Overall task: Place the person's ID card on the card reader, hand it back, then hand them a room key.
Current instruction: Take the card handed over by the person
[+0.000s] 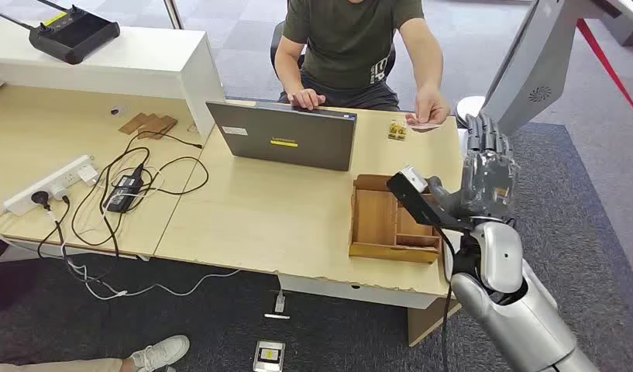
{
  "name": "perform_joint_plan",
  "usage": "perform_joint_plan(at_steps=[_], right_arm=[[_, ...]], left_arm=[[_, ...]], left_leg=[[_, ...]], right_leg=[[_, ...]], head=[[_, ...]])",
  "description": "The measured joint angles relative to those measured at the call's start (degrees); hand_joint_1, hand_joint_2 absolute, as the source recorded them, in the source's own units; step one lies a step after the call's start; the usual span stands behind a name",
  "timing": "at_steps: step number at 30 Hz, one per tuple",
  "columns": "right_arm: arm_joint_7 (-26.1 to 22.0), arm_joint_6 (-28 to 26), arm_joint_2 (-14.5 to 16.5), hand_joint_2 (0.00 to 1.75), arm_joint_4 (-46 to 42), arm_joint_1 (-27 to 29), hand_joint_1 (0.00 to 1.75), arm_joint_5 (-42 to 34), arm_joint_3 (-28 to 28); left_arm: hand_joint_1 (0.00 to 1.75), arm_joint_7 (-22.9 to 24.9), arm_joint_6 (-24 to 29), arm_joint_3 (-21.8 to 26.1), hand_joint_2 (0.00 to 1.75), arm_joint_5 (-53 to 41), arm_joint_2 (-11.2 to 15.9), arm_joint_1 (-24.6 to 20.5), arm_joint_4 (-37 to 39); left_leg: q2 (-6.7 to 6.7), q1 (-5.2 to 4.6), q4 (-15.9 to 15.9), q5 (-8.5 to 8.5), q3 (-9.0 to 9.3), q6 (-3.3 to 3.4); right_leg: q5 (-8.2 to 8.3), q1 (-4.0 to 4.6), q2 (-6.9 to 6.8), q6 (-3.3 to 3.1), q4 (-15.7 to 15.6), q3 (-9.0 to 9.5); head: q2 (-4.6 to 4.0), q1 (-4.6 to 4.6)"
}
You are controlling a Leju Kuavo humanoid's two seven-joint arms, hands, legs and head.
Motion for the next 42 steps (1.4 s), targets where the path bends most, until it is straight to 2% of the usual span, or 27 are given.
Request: perform_joint_plan(at_steps=[9, 13, 19, 35, 37, 42], right_arm=[[0.08, 1.13, 2.98, 1.75, 5.67, -2.78, 0.00, 3.01, 3.20], [-0.14, 1.94, 4.23, 1.75, 8.03, -3.42, 1.73, 3.56, 4.00], [-1.26, 4.34, 5.43, 1.75, 10.84, -4.30, 1.75, 3.11, 4.97], [-1.38, 4.23, 6.29, 1.75, 14.22, -4.60, 1.75, 0.55, 5.85], [-2.43, 1.92, 6.26, 1.75, 14.32, -4.08, 1.75, -3.69, 5.36], [-10.14, -9.24, 6.02, 1.75, 13.78, -0.29, 1.75, -27.47, 1.21]], left_arm=[[0.00, 4.92, -0.09, -0.21, 1.75, 0.23, 0.09, -0.21, 0.00], [0.00, 6.10, -0.17, -0.38, 1.75, -0.01, 0.23, -0.53, 0.00], [0.00, 7.09, -0.24, -0.72, 1.75, -0.02, 0.61, -0.95, 0.02], [0.00, 7.27, -0.20, -1.55, 1.75, -0.42, 0.98, -1.07, 0.04], [0.00, 7.28, -0.09, -1.72, 1.75, -0.55, 1.01, -1.09, 0.04], [0.00, 7.34, 0.76, -1.85, 1.75, -0.55, 1.09, -1.04, 0.09]], left_leg=[[0.00, 0.00, 0.00, 0.00, -0.02, 0.00], [0.00, 0.00, 0.00, 0.00, -0.02, 0.00], [0.01, 0.01, 0.00, 0.00, -0.02, 0.00], [0.03, 0.00, 0.01, 0.00, -0.01, 0.00], [0.02, 0.01, 0.02, 0.00, 0.00, 0.00], [0.02, 0.00, 0.02, -0.02, 0.00, 0.01]], right_leg=[[0.00, 0.00, 0.00, 0.00, 0.00, -0.03], [0.00, 0.00, 0.00, 0.00, 0.00, -0.04], [0.00, 0.00, 0.00, 0.00, 0.00, -0.04], [0.00, 0.00, 0.00, 0.00, -0.01, -0.08], [0.00, 0.00, 0.00, 0.00, -0.01, -0.08], [0.00, 0.00, 0.00, 0.00, -0.03, -0.08]], head=[[0.00, 0.01], [0.00, 0.01], [0.00, 0.01], [0.00, 0.00], [0.00, 0.01], [0.00, 0.01]])
